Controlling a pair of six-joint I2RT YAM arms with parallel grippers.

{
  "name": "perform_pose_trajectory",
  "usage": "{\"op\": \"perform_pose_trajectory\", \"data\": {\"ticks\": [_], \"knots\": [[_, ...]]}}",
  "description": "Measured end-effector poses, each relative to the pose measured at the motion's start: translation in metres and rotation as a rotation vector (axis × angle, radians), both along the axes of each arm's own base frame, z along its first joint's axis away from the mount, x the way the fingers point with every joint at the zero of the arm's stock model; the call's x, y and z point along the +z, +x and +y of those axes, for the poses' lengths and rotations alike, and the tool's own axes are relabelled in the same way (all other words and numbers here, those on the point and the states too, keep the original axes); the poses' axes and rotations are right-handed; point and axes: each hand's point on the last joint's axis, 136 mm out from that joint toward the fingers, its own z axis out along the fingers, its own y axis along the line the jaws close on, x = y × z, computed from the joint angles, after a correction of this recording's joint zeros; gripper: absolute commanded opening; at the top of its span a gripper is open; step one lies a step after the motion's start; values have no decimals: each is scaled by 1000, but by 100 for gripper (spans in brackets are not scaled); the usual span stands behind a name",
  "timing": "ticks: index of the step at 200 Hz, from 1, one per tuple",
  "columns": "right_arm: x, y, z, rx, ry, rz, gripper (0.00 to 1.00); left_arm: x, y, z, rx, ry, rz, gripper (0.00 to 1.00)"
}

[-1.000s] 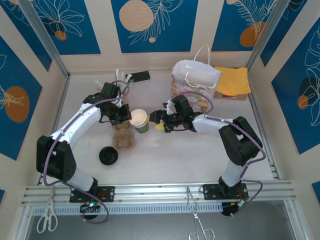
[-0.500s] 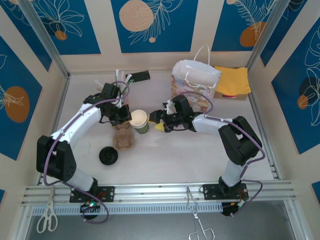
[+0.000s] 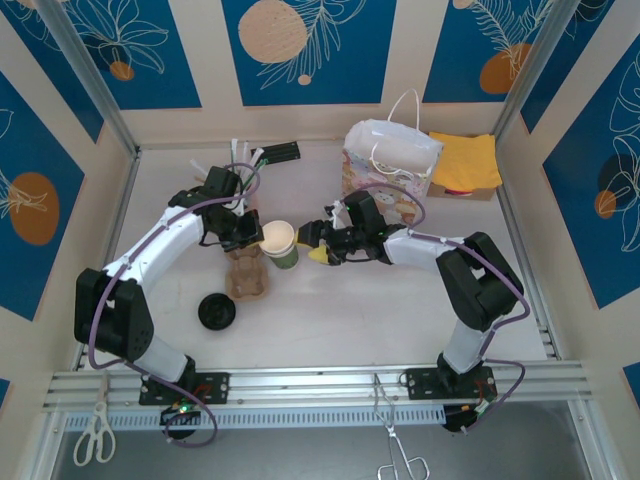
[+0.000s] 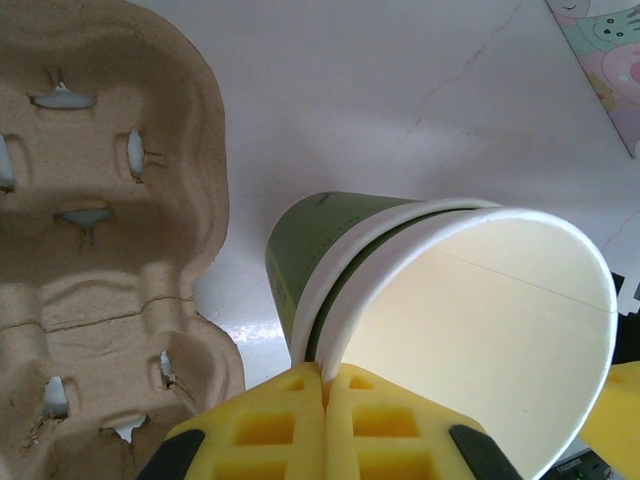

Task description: Pack the takeout coffee

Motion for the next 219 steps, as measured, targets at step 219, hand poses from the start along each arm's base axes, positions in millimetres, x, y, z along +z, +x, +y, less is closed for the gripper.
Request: {"op": "perform_pose_trajectory", "data": {"ticks": [219], "knots": [[-22, -1, -8, -17, -48, 42, 76, 7, 0, -6, 20, -65, 22, 0]]}}
